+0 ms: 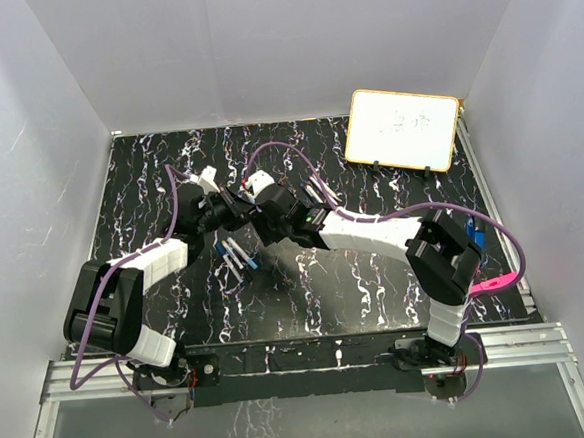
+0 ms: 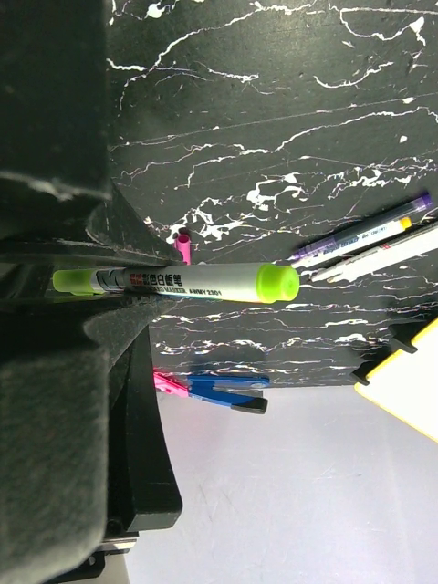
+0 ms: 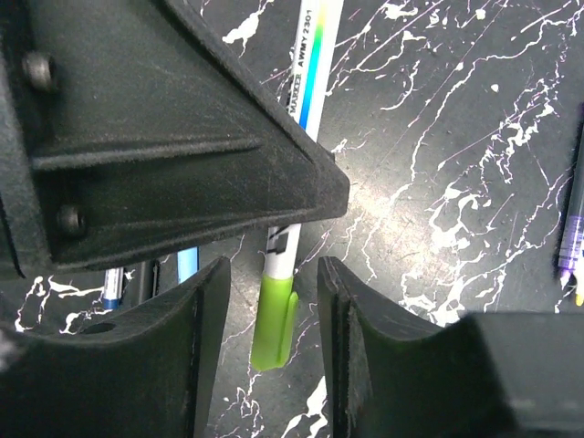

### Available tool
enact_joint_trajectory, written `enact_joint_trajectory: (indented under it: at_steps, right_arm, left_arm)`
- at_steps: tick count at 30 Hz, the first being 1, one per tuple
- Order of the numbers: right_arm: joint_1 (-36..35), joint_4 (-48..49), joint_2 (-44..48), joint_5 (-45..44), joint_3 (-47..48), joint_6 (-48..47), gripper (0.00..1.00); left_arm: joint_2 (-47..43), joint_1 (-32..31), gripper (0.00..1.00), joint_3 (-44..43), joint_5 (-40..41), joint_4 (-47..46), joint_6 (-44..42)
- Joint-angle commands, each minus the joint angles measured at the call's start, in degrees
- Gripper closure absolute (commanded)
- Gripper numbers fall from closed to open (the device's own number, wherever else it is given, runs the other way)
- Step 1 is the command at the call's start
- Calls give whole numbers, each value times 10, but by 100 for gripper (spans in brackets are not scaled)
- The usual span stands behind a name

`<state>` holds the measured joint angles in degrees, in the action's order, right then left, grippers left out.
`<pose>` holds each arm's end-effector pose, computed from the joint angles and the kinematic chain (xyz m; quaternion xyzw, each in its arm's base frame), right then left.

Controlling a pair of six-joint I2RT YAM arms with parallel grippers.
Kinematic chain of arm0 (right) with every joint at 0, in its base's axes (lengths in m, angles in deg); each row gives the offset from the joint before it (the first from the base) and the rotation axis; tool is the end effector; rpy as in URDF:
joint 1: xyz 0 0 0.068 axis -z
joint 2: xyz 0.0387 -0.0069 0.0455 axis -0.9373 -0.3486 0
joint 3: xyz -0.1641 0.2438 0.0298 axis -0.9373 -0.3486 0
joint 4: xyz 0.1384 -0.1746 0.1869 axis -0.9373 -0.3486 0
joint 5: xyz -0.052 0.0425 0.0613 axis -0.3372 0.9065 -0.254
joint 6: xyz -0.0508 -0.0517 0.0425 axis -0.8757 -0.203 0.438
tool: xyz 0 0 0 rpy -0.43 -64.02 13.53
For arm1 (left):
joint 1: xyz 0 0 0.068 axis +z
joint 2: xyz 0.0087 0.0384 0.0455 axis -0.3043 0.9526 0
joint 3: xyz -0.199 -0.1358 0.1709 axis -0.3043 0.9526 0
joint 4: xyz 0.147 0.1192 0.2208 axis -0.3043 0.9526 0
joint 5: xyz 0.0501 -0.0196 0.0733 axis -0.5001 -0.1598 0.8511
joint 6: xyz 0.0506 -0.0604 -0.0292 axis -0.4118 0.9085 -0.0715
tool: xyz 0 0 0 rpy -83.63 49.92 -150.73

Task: Open the pen caps

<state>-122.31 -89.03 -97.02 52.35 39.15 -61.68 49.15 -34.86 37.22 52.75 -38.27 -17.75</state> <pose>0.2919 0.3607 0.2151 -0.2802 0.8668 0.1442 0.3864 0.3355 -0.1413 0.1988 -0.0977 0.7834 -0.5011 0.3546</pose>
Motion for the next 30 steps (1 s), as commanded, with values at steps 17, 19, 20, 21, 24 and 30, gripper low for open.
enact_joint_trajectory:
  at_steps: [17,19,20,21,24,30]
  right_arm:
    - [7,2,10,14,12,1,100]
    - [7,-3,18,16,1,2,100]
    - [7,-6,25,17,-7,4,100]
    - [7,-9,28,18,-16,6,100]
    - [7,-13,63,20,-46,16,100]
    - [7,-18,108,16,-101,28,100]
  left_arm:
    - [9,-6,100,-46,79,7,8]
    - [20,-5,100,-52,97,5,11]
    - [25,-4,100,-54,106,2,12]
    - [29,-4,100,-57,123,2,14]
    - [42,1,100,-71,151,-3,14]
    - [83,16,100,-111,172,-13,16]
